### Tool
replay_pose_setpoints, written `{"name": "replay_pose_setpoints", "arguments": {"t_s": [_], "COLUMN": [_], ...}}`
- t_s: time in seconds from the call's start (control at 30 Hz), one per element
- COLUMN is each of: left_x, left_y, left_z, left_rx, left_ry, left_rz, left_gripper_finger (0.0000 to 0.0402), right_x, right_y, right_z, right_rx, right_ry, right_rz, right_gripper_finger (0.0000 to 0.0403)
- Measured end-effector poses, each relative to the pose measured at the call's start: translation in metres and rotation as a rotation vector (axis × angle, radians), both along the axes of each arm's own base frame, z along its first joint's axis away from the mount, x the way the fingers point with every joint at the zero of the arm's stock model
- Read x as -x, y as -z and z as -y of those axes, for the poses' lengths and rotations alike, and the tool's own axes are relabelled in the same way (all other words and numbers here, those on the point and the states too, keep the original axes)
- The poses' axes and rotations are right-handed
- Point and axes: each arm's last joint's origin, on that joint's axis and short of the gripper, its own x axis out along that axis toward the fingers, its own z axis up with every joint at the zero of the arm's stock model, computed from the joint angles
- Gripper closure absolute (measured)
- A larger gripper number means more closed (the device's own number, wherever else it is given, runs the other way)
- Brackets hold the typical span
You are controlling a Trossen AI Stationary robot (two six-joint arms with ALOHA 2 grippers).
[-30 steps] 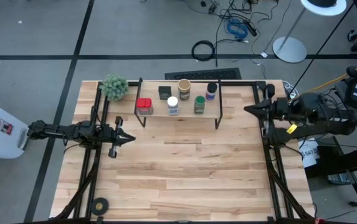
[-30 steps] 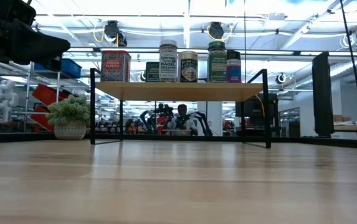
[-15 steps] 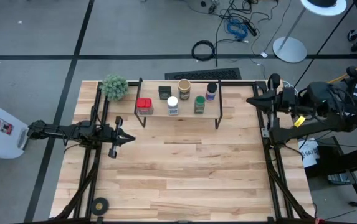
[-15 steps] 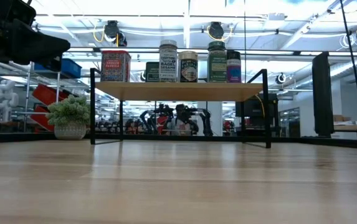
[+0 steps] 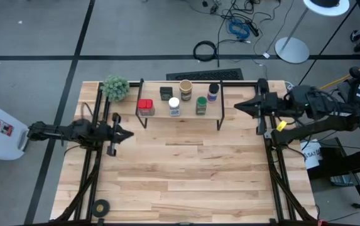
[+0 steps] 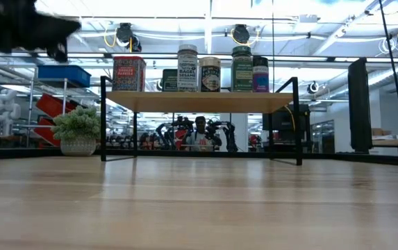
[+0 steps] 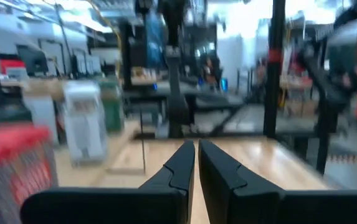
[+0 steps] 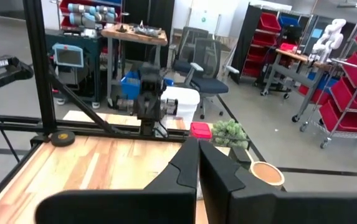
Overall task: Shelf spices
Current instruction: Remove the black seasoning bottle from the shelf
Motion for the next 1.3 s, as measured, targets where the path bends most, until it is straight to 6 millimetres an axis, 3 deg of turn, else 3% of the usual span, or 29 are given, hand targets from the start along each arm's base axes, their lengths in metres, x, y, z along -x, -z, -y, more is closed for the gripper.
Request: {"name": "replay_pose_setpoints", "arguments": {"t_s": [0.13, 0.3, 0.5, 0.63, 0.77, 0.9, 1.13, 1.3], "left_x": [0.013, 0.027, 0.026, 0.021, 0.014, 0.002, -0.032, -0.056], "left_y": [-0.047, -0.123, -0.207, -0.243, -0.255, -0.253, -0.228, -0.202], "left_z": [-0.002, -0.006, -0.006, -0.005, -0.005, -0.005, -0.001, 0.002], "left_rx": [0.019, -0.026, -0.166, -0.216, -0.284, -0.195, -0.087, -0.112], "left_ry": [0.0, -0.107, -0.14, -0.127, -0.138, -0.183, -0.17, -0.163], "left_rz": [0.036, 0.006, -0.07, -0.091, -0.077, -0.118, -0.288, -0.407], "left_gripper_finger": [0.037, 0.037, 0.037, 0.037, 0.037, 0.037, 0.037, 0.037], "right_x": [-0.007, -0.016, -0.03, -0.036, -0.039, -0.041, -0.044, -0.047], "right_y": [0.002, 0.005, 0.009, 0.01, 0.012, 0.013, 0.021, 0.034], "right_z": [0.0, -0.001, -0.002, -0.002, -0.003, -0.003, -0.003, -0.003], "right_rx": [-0.004, -0.003, 0.0, 0.005, 0.001, -0.019, -0.009, -0.043], "right_ry": [0.0, 0.0, 0.0, -0.001, 0.0, 0.002, 0.006, 0.021], "right_rz": [-0.012, -0.037, -0.057, -0.067, -0.077, -0.082, -0.16, -0.21], "right_gripper_finger": [0.0403, 0.0403, 0.0403, 0.0403, 0.0403, 0.0403, 0.0403, 0.0403]}}
